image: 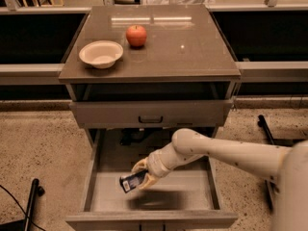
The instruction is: Pick rxbar blueberry from middle drawer and place on counter
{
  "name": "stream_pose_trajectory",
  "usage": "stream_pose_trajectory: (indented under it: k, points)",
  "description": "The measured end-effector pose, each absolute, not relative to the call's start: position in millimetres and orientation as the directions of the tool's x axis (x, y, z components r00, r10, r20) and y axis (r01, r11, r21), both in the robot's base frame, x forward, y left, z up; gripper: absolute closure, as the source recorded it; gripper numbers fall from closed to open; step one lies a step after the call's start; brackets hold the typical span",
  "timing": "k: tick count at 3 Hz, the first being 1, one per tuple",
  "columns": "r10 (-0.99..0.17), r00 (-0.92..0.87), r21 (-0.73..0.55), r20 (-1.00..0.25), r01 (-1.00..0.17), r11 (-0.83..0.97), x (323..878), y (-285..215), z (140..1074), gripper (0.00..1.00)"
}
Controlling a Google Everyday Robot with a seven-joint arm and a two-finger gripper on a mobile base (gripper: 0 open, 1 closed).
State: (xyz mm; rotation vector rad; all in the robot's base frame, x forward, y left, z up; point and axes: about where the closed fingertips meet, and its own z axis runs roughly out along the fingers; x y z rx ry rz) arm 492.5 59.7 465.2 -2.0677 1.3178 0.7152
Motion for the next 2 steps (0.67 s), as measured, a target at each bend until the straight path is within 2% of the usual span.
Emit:
stream_pose_trajectory:
  k: [1, 2]
  points:
    - [-0.622, 0.331, -0.245, -0.709, -0.943, -0.223, 504.6, 35.1, 530.3, 1.00]
    - [-0.649, 0.230, -0.246, -0.725, -0.967, -0.068, 531.6, -3.2, 600.8, 1.00]
